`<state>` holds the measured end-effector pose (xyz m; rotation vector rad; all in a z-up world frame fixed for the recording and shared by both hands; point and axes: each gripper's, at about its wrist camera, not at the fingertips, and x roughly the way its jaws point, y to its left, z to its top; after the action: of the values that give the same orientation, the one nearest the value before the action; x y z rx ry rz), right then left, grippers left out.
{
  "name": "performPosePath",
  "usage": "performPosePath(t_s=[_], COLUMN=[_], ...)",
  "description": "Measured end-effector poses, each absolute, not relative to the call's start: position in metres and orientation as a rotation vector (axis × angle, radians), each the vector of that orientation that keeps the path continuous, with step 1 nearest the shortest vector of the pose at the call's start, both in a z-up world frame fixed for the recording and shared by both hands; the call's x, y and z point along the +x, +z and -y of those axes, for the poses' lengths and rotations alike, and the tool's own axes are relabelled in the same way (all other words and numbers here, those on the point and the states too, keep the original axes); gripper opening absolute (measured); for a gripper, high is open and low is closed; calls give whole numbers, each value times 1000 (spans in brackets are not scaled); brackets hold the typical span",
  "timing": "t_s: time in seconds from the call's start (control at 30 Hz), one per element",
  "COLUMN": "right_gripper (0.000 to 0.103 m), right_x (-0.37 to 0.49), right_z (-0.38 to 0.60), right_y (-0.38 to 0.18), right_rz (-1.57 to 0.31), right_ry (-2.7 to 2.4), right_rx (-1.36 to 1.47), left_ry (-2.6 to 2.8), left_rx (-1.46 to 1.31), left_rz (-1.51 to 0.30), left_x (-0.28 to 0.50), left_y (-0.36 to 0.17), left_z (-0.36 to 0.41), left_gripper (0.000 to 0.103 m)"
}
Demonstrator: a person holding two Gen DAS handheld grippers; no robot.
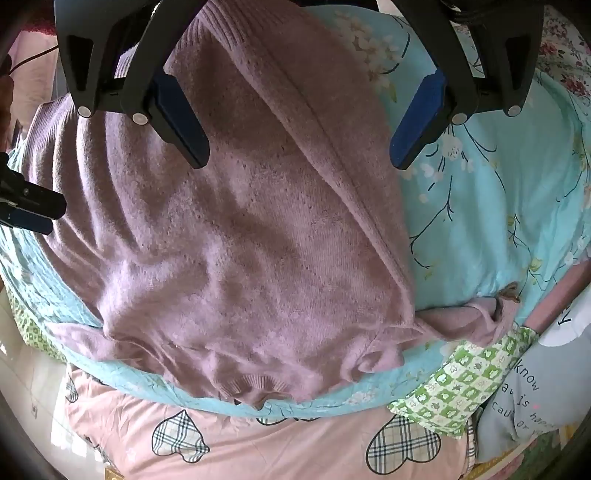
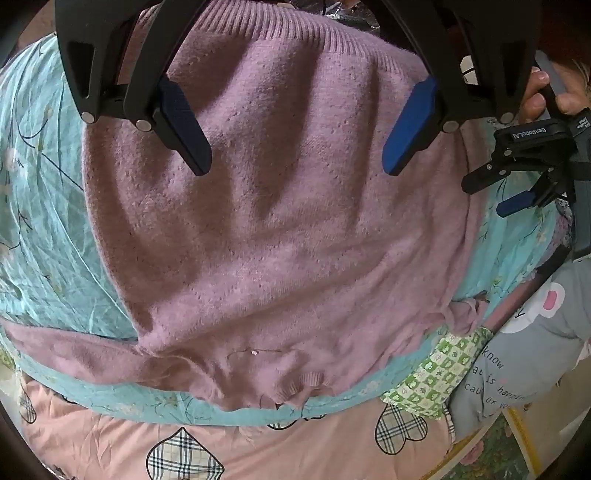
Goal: Fold small clothes
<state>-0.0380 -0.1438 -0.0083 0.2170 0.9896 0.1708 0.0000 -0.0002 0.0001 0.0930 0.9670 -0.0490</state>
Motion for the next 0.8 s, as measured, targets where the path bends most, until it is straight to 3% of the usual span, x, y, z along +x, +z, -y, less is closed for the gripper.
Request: performPosePath(t_s=[0.8], right_gripper=[94], right_x=[-33], right_z=[144], right_y=[-9], right_rz=[-979], right_ry=[167], right_rx=[213], left_ry=[-54], left_rx=[90], left_rz=[-963], left_x=[-2], left_y=[-4], left_z=[1], left_gripper=[99])
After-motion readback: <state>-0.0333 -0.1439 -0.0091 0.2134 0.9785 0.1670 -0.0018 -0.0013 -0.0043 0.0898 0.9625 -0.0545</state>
